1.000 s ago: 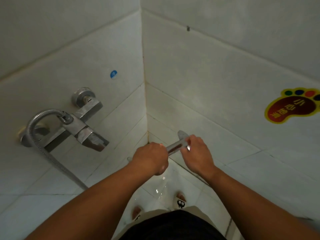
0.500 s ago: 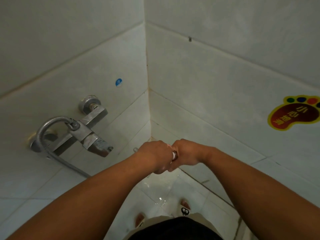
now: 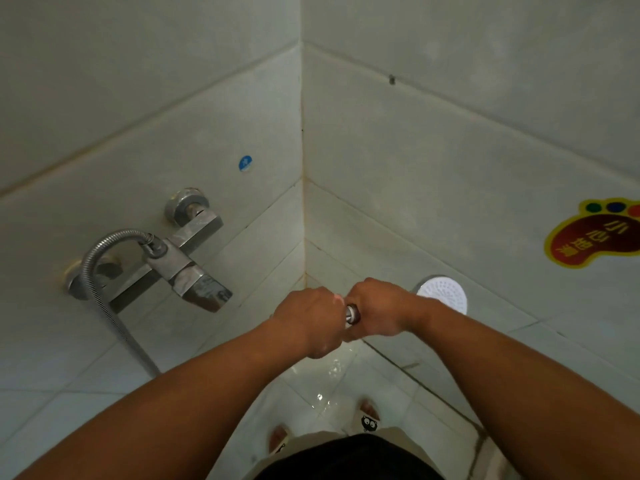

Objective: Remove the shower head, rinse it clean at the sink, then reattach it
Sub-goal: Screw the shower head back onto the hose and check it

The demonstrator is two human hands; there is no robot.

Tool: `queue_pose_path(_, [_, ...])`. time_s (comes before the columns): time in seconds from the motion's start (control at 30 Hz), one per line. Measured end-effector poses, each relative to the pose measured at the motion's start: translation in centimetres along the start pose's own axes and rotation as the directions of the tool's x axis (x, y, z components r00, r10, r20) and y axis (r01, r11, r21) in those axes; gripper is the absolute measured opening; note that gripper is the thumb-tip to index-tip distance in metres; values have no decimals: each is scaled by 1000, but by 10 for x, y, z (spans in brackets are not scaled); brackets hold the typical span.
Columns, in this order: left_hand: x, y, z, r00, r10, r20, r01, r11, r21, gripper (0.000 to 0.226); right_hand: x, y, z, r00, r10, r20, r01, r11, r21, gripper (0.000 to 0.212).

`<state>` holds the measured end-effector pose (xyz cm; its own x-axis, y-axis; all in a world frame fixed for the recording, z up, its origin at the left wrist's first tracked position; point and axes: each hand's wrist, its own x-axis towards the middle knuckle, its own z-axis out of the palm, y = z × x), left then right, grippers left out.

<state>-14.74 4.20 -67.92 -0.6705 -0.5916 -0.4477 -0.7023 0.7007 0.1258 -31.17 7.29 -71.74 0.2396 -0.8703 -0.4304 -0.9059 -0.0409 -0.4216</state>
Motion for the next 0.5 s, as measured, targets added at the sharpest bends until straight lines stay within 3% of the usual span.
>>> queue_pose_path(0.1, [-1,-2,9,997,56,-45,-60,995,-77,29,-2,-7,-15,982,52,181,-58,998,27,30])
queue_pose_path(0.2, [-3,-11,12,979,165,120,-102,905,-412,38,-4,-10,-8,985,31,168,-26,999,-30,24])
queue_pose_path(0.23, [-4,-14,13,971,178,160,-77,865,-495,39,-6,-10,-2,997,17,80,-13,999,-47,25])
queue_pose_path(0.3, [-4,-21,17,972,114,204,42,776,-630,42,-15,-4,17,971,-24,-236,5,997,-81,30])
queue_pose_path(0.37, [-5,-24,22,960,35,279,196,630,-752,43,-30,2,47,826,-12,-564,11,1000,-4,34])
queue_pose_path(0.4, [-6,-24,25,951,16,309,248,559,-791,43,-39,1,61,746,107,-657,-27,991,132,29])
queue_pose_path(0.43, [-6,-22,28,946,8,324,279,493,-824,43,-45,-3,69,690,313,-652,-74,927,368,23])
queue_pose_path(0.47, [-7,-19,29,942,4,335,301,429,-852,42,-46,-8,71,658,584,-475,-133,711,691,23])
queue_pose_path(0.5, [-9,-14,30,941,7,339,312,374,-873,42,-43,-15,67,678,727,-107,-176,302,937,31])
